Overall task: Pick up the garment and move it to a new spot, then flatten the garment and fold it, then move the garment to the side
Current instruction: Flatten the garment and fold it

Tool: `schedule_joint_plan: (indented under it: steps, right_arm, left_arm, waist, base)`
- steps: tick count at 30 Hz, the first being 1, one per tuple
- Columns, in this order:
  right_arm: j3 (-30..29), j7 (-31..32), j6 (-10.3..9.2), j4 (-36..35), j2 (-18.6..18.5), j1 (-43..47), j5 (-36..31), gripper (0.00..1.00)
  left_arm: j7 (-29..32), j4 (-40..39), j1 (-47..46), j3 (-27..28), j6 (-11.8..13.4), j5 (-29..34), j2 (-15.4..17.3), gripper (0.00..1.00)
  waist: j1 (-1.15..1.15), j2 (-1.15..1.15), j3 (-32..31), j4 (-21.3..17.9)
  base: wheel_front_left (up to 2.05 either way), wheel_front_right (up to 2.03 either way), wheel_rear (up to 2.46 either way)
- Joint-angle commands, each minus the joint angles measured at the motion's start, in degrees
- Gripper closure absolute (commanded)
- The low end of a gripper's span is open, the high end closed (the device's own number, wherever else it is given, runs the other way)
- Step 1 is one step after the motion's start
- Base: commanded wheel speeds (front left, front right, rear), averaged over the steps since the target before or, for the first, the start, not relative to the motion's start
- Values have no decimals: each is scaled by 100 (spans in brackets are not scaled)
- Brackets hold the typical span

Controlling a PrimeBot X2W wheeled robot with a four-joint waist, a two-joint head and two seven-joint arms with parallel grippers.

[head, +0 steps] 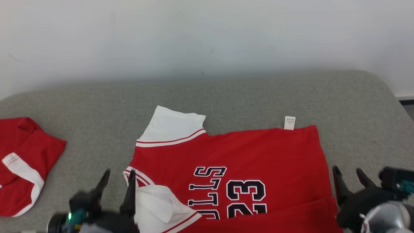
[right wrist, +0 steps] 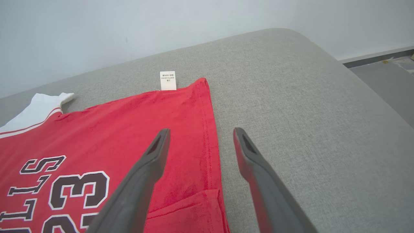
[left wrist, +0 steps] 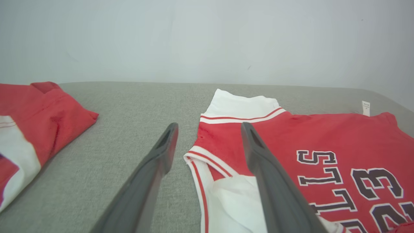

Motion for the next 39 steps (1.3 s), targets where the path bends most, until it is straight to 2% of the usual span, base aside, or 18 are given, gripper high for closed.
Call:
schedule_joint_plan:
  steps: [1,2,8,15,23,29,35,37,38,39]
  right_arm:
    - [112,0,3,21,0,-249,-118,0]
    - [309,101,3,61,0,-511,-235,0]
    - [874,448,3,128,1,-1404,-359,0]
    - [1355,415,3,235,4,-2305,-230,0]
    - [1659,276,3,314,3,-2687,-187,0]
    - [1510,181,3,363,5,-2643,-107,0]
    - [1571,131,3,427,1,-2591,13,0]
    - [1537,142,3,418,2,-2611,-20,0]
    - [1514,158,3,420,2,-2624,-39,0]
    - [1484,168,3,424,2,-2637,-57,0]
  left_arm:
    - [221,96,-439,-72,-33,66,14,0]
    - [531,277,-903,-127,-77,69,24,0]
    - [1340,1099,-2426,-226,-276,53,130,0]
    - [1947,2103,-3956,-246,-344,119,303,0]
    - [2254,2822,-4785,-246,-192,193,411,0]
    - [2221,3182,-5024,-216,-65,185,466,0]
    - [2480,3471,-5137,-315,-106,173,470,0]
    - [2636,3524,-5162,-369,-134,181,481,33]
    - [2686,3531,-5178,-403,-152,207,479,59]
    - [2736,3530,-5198,-440,-156,230,474,93]
  waist:
    - [1,0,171,-102]
    - [1,0,372,-179]
    - [1,0,1256,-454]
    - [1,0,2198,-869]
    - [1,0,2680,-1140]
    - [1,0,2743,-1182]
    - [1,0,2709,-1223]
    - [1,0,2693,-1221]
    - [1,0,2683,-1213]
    - [1,0,2676,-1204]
  base:
    - [0,0,0]
    - [0,0,0]
    - [0,0,0]
    - [0,0,0]
    - [0,0,0]
    - [0,0,0]
    - [0,0,0]
    - [0,0,0]
    - [0,0,0]
    - [0,0,0]
